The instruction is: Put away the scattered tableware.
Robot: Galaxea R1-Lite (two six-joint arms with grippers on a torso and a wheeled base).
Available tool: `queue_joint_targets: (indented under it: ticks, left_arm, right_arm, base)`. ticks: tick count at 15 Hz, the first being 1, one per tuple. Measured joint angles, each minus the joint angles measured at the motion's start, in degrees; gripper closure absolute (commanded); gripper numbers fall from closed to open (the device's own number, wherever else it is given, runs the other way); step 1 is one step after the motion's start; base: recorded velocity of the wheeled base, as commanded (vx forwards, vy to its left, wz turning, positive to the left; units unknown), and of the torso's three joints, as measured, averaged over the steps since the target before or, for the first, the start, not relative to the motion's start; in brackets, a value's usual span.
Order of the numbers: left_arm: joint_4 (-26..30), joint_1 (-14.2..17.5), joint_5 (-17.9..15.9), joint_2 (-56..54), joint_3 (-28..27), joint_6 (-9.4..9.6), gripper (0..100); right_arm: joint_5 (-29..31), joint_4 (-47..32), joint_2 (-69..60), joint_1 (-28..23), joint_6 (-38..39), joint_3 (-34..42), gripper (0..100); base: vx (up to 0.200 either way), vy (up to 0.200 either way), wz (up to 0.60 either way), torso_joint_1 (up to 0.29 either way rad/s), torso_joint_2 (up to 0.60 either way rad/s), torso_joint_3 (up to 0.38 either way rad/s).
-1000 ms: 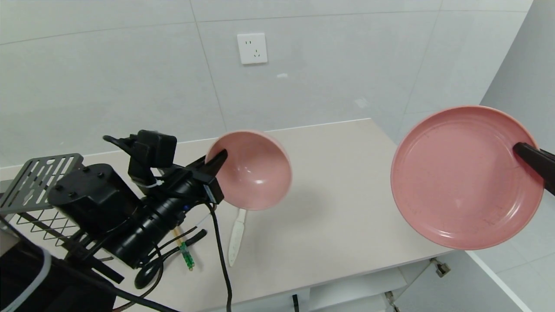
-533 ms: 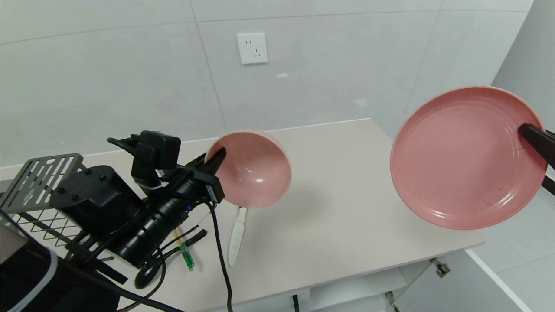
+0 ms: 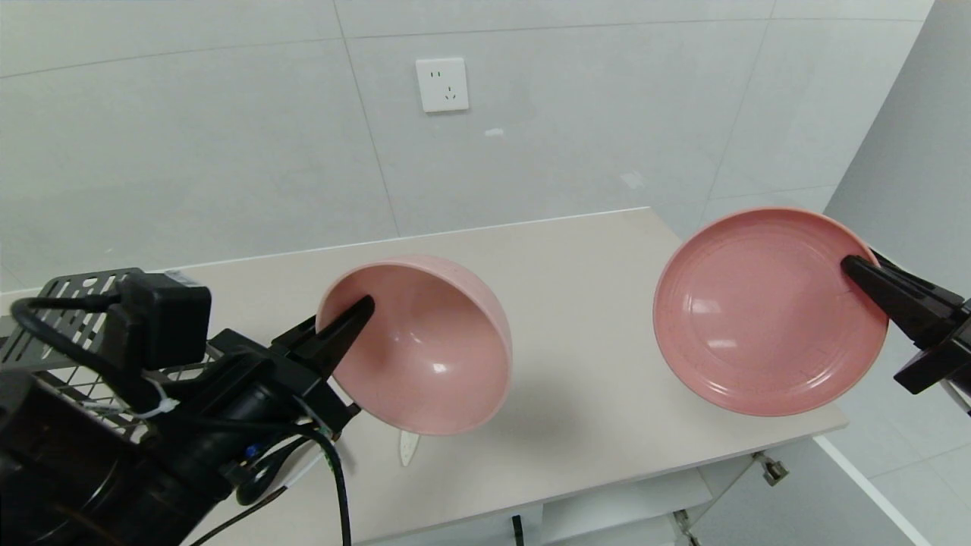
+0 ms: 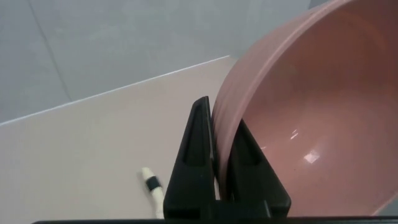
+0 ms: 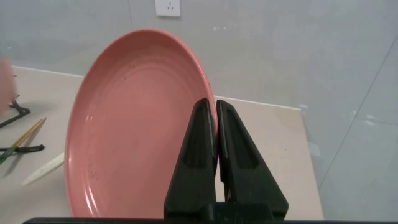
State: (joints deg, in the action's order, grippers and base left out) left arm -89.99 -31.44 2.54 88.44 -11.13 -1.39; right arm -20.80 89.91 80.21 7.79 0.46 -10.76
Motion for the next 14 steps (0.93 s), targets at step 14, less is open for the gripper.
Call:
queue_joint_targets:
  ticks: [14]
  left_arm:
    - [0.09, -1.19, -0.07, -1.82, 2.04, 2.91, 100]
  right_arm:
    - [0.02, 0.06, -1.91, 0.00, 0.05, -0.26, 100]
  base:
    - [-0.114, 0.000, 0.00, 0.002, 0.00, 0.001]
